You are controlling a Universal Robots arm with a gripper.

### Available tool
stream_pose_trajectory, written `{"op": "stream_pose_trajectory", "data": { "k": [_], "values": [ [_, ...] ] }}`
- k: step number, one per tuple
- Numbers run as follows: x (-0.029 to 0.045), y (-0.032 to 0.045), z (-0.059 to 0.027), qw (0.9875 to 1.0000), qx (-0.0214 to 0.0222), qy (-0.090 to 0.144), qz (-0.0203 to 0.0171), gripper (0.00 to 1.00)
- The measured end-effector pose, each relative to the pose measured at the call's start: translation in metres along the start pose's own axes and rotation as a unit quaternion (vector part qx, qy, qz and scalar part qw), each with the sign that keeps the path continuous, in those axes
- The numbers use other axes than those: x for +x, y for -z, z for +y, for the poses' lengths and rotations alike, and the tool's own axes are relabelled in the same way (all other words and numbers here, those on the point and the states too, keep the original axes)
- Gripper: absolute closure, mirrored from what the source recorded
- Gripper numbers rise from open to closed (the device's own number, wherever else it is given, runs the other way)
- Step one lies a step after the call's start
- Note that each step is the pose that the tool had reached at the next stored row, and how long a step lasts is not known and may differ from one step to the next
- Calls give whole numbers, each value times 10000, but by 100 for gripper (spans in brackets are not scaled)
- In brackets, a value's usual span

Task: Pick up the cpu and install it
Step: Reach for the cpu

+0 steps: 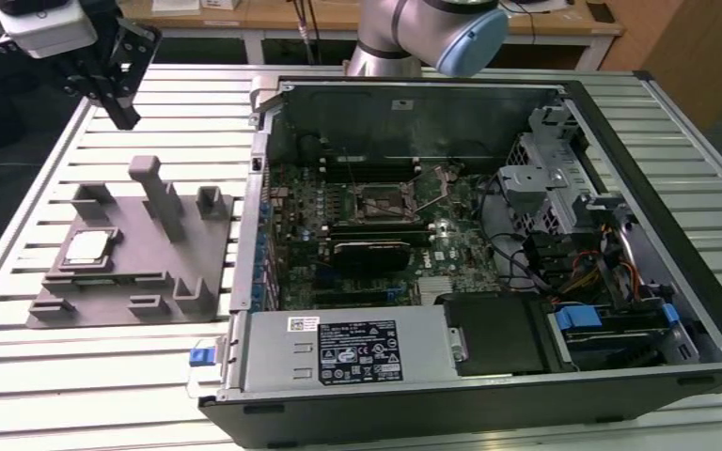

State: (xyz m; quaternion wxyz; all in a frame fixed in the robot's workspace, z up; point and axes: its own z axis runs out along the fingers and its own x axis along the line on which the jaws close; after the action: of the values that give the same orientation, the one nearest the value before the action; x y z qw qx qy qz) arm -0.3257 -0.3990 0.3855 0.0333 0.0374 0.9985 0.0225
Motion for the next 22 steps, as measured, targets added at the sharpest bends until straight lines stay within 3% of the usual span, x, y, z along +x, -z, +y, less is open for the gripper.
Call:
{"op": "stream_pose_trajectory", "data": {
  "k": [15,22],
  "values": [
    [274,-58,-23,10000,0,0,0,89],
    [396,-146,-36,10000,0,0,0,89]
  ]
}}
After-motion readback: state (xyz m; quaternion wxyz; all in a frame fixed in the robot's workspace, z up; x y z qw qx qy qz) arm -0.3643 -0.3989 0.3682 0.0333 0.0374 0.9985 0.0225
